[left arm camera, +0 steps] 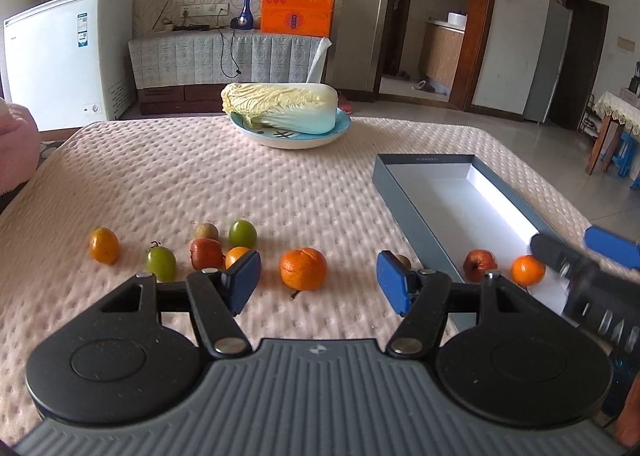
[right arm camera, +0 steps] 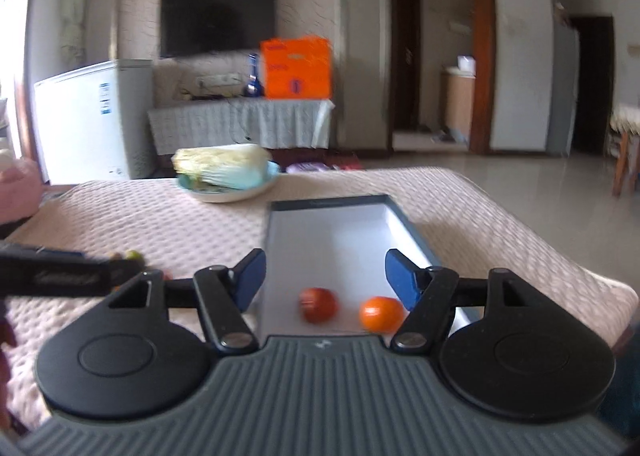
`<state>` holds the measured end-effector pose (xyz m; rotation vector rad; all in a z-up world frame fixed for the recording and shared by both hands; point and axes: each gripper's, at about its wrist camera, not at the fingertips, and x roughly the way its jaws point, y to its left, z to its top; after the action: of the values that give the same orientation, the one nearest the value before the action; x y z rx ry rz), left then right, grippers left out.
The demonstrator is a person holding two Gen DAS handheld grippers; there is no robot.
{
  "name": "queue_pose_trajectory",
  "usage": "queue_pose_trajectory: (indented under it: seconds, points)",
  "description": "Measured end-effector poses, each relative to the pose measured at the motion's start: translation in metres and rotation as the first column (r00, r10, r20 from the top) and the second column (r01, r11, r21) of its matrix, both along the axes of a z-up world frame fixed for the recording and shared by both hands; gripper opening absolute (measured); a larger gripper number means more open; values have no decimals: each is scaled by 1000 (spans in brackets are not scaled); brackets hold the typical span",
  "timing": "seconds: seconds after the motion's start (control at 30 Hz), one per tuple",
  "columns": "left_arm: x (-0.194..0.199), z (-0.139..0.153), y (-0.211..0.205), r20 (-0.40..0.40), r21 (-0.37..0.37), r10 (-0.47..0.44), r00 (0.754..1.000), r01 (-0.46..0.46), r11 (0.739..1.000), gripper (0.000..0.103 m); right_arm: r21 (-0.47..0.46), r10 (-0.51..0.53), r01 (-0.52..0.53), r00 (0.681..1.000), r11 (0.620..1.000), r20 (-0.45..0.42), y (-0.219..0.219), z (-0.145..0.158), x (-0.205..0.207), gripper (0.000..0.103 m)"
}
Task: Organize fruits
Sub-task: 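Lower the tangerine into the box and open the right tool, then grasp the brown kiwi on the cover with the right tool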
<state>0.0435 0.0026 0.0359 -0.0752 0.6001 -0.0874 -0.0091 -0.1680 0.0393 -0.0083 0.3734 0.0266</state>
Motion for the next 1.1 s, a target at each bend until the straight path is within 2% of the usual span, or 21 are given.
queue_pose_trajectory:
  seconds: [0.13,0.27,0.37,0.5,0.8,0.93,1.1]
  points:
    - [-2,3,10,10,-7,10,1000,-10,1000,70,8,57,-57,998,998,-23,32,-11,-8,62]
    - [-6,7,26,22,-29,20,1000,-19,999,72,-51,116,-118,992,992,-53,64,-23,-2,50]
    - [-9,9,34,30,-34,15,999,-14,999,73,-36,94,-98,991,995,-91,73,-30,11,47]
    - [-13,9,45,38,-28,13,999,-12,1000,73,-31,36,-41,989,999,-145,83,-44,27,38]
    - [-19,9,70,39,-43,21,999,-19,999,73,-44,-71,63,975,997,-211,92,-57,62,37]
    - [-21,9,76,38,-48,22,999,-20,999,73,-39,-89,82,964,996,-251,89,-61,78,34]
    - [-18,5,75,24,-29,8,1000,-7,1000,73,-94,-101,79,961,992,-259,95,-63,91,33]
